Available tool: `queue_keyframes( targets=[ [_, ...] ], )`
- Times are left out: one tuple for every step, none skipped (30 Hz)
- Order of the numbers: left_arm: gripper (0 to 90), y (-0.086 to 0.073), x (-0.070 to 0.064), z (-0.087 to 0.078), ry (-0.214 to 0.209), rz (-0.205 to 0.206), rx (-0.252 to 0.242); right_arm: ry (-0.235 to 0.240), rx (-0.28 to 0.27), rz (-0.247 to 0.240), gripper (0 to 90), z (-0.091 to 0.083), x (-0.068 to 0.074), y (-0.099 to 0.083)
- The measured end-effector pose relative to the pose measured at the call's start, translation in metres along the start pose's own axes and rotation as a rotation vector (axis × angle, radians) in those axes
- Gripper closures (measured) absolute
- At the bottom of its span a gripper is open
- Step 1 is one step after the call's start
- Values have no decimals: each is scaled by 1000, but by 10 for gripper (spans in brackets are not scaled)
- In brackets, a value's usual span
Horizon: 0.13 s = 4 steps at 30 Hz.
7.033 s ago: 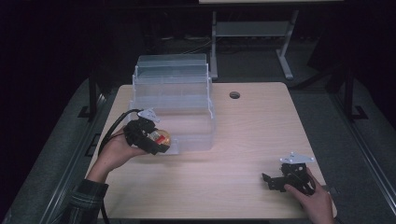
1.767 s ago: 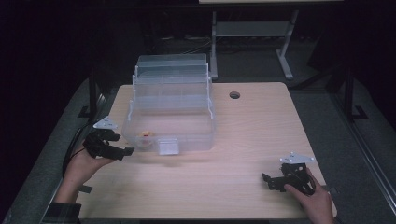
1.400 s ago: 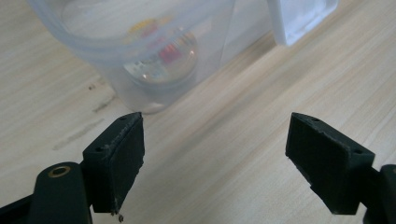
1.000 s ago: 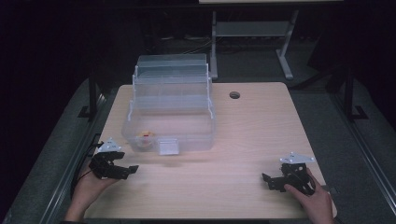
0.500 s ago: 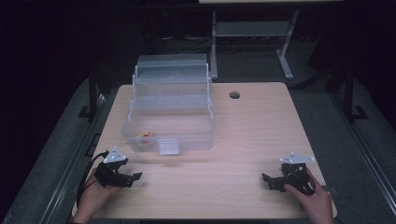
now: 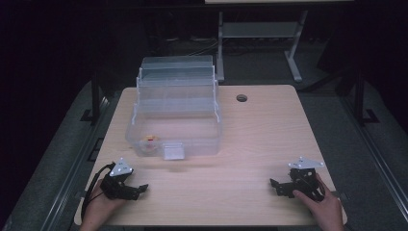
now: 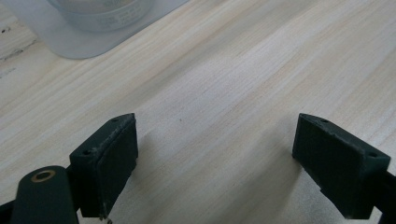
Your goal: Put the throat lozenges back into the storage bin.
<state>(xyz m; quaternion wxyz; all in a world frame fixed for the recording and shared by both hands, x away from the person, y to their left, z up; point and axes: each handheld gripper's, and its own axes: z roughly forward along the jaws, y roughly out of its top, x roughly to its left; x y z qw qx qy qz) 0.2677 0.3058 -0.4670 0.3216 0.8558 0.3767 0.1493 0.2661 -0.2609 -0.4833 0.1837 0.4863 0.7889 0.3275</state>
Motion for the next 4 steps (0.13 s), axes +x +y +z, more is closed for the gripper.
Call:
queue_keyframes(
  targets=[
    [128, -2, 0, 0, -3, -3, -13, 0, 0, 0, 0, 0, 0, 0],
    [123, -3, 0, 0, -2, 0, -26, 0, 0, 0, 0, 0, 0, 0],
    [123, -5, 0, 1, -4, -2, -38, 0, 0, 0, 0, 0, 0, 0],
    [123, -6, 0, 0, -7, 0, -50, 0, 0, 0, 0, 0, 0, 0]
  ],
)
